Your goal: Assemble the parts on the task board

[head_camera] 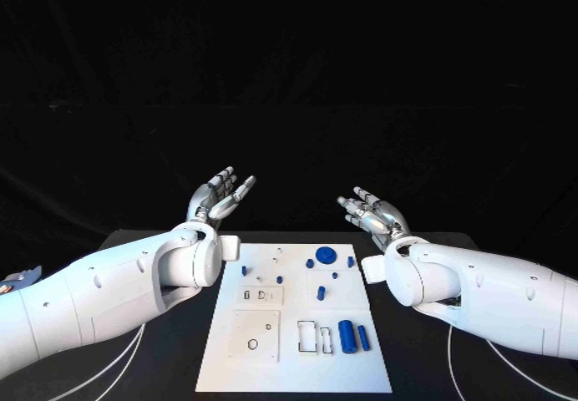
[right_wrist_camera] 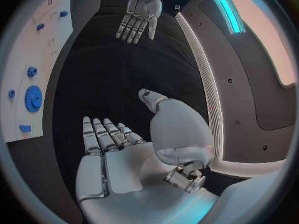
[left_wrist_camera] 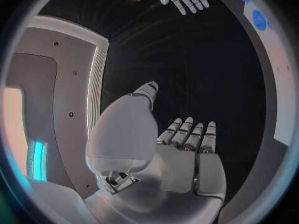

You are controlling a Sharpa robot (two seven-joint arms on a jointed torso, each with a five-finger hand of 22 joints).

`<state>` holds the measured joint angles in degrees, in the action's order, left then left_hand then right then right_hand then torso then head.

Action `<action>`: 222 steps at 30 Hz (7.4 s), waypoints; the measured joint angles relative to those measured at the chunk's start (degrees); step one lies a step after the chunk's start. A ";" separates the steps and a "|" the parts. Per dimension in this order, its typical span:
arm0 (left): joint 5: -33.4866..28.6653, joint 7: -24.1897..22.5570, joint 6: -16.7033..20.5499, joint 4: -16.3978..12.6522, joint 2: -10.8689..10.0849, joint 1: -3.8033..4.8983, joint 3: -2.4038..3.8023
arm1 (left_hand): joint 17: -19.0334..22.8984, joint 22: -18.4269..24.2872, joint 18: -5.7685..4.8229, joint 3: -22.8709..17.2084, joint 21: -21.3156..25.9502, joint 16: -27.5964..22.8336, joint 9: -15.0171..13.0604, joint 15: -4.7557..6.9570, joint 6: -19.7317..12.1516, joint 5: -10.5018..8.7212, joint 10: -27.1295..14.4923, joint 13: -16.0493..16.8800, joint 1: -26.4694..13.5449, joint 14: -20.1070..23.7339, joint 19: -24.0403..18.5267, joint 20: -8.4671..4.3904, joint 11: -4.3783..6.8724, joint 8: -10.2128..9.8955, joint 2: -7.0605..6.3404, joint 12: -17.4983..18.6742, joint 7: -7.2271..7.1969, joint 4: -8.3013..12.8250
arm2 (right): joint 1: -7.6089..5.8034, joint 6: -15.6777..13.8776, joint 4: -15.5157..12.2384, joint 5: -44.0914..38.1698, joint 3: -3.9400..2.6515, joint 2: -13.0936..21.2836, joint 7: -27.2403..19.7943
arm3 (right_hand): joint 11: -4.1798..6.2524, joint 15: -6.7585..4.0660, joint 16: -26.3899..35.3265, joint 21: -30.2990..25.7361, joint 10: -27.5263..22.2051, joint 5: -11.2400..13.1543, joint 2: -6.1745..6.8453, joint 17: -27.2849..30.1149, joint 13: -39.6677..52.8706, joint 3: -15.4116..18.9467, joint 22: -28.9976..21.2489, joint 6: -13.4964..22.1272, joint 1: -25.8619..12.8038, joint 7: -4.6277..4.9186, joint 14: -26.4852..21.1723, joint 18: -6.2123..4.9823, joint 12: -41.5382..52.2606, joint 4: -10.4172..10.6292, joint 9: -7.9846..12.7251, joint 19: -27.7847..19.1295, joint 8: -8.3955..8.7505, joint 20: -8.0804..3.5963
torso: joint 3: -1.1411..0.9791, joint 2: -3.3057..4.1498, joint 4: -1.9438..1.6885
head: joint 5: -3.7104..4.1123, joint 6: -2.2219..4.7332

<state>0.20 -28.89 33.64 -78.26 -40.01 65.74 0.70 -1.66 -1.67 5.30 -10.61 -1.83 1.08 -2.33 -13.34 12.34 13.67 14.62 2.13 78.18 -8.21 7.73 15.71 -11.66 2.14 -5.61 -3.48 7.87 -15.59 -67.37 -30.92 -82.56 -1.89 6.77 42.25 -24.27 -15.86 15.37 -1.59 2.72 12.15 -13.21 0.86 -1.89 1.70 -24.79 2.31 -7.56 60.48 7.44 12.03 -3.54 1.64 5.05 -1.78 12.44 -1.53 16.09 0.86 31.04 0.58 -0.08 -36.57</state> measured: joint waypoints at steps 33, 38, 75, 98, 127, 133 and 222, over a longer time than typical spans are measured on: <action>2.07 0.20 -8.36 -8.07 -7.83 0.32 0.13 | -8.98 -7.44 4.02 -7.06 -18.23 14.01 -6.80 3.94 32.68 0.30 36.62 1.47 5.00 -42.61 33.91 0.27 0.03 10.16 -1.61 -4.63 3.62 1.86 | -5.29 7.93 8.49 -56.51 1.13 -1.61 10.30 | 6.60 -9.70 -17.56 20.52 49.50 1.91 5.60 -9.19 2.20 -6.74 9.09 -41.72 12.71 4.96 53.22 -6.22 4.98 -11.37 -7.76 36.23 -12.19 -3.78 | 2.09 4.30 -1.04 | 1.34 -1.50; 2.24 0.43 -9.16 -10.53 -9.28 0.42 0.42 | -9.88 -8.08 4.93 -8.31 -20.14 15.00 -7.04 4.73 34.59 0.30 39.26 1.53 4.58 -45.45 36.63 -0.24 0.60 10.71 -2.25 -4.12 4.09 2.16 | -6.10 9.54 8.57 -65.71 1.11 -2.38 14.94 | 7.88 -11.66 -21.53 25.24 51.85 1.91 6.62 -12.64 2.44 -4.84 11.59 -43.39 12.31 4.68 60.03 -6.22 3.67 -11.12 -8.00 40.93 -12.19 -5.86 | 2.56 5.17 -1.33 | 1.44 -1.47; 2.38 1.46 -10.67 -17.05 -12.01 0.74 1.38 | -9.99 -8.27 4.93 -8.46 -20.63 14.99 -7.01 4.73 34.58 0.30 39.25 1.51 4.37 -45.45 37.23 -0.44 0.59 10.71 -2.47 -3.55 4.09 2.32 | -5.66 17.51 10.99 -86.63 1.11 -6.82 25.26 | 9.00 -13.85 -70.43 45.99 49.25 1.15 9.28 -56.64 6.44 -1.55 27.86 -44.79 11.16 3.24 71.70 -6.23 5.61 -8.50 -9.77 52.86 -11.02 -9.03 | 4.30 9.85 -2.69 | 2.32 -0.76; 2.38 1.89 -11.03 -17.41 -12.18 0.93 1.39 | -10.03 -8.31 4.92 -8.46 -20.63 14.99 -7.01 4.72 34.58 0.30 39.25 1.51 4.37 -45.44 37.23 -0.44 0.59 10.71 -2.46 -3.33 4.09 2.32 | -4.87 17.36 12.97 -86.84 1.09 -8.45 25.58 | 10.03 -14.06 -74.44 52.09 51.35 2.48 6.89 -59.56 7.21 -5.54 35.45 -47.34 11.69 2.38 71.91 -6.23 7.55 -6.47 -11.08 55.08 -12.44 -9.40 | 4.48 11.06 -2.58 | 2.05 -0.38; 2.38 2.38 -11.11 -16.98 -12.32 1.01 1.39 | -10.07 -8.35 4.93 -8.70 -20.85 14.99 -7.00 4.72 34.58 0.30 39.25 1.50 4.14 -45.44 37.22 -0.44 0.59 10.71 -2.69 -2.85 4.09 2.56 | -4.92 6.91 11.84 -86.55 0.96 -8.96 28.27 | 12.18 -15.91 -75.19 56.17 55.53 4.87 4.62 -57.11 9.43 -8.83 41.46 -50.03 11.99 0.04 71.90 -5.31 9.99 -6.31 -12.76 56.44 -15.34 -10.35 | 4.49 11.91 -2.57 | 2.02 0.34; 2.38 2.44 -11.12 -16.91 -12.25 1.01 1.39 | -10.14 -8.35 4.92 -8.70 -20.85 14.99 -6.93 4.72 34.58 0.30 39.03 1.50 4.14 -45.44 37.22 -0.44 0.38 10.48 -2.69 -2.85 4.09 2.55 | -5.08 5.28 14.26 -86.46 0.89 -11.86 28.93 | 12.18 -15.91 -75.19 56.17 55.53 4.88 4.63 -57.11 9.44 -8.83 41.52 -49.89 11.99 0.06 71.90 -5.32 9.99 -6.31 -12.76 56.43 -15.34 -10.35 | 4.48 12.05 -2.69 | 1.90 0.64; 2.39 3.06 -11.62 -16.16 -11.33 1.02 1.39 | -10.24 -8.36 4.92 -9.33 -21.08 14.78 -6.88 4.72 34.58 0.30 39.04 1.50 4.37 -45.44 37.22 -0.44 0.38 10.49 -2.91 -2.32 4.09 2.87 | -4.30 2.86 21.84 -85.57 0.69 -18.92 32.29 | 9.42 -14.34 -77.18 58.62 49.83 3.90 10.80 -58.70 10.17 -6.11 46.29 -39.07 8.37 3.05 72.00 -5.33 8.34 -3.59 -21.19 57.28 -12.94 -9.14 | 5.07 12.00 -5.16 | 3.49 -0.58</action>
<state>2.59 -25.83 22.02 -94.42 -51.34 66.76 2.08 -11.90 -10.03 10.22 -19.94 -22.91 15.86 -9.22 -8.62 46.92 13.97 53.66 3.63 82.55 -53.65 44.95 15.27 -11.27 12.63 -8.51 -5.80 11.96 -12.71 -71.67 -28.05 -60.72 -87.46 7.46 23.34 8.01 -6.44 1.03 -78.77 61.34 61.98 -9.31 11.66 -60.59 11.87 -30.90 48.60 -46.63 68.86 10.49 84.02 -8.87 9.97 1.46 -22.97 69.71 -14.47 6.95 5.93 43.04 -4.59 3.41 -37.14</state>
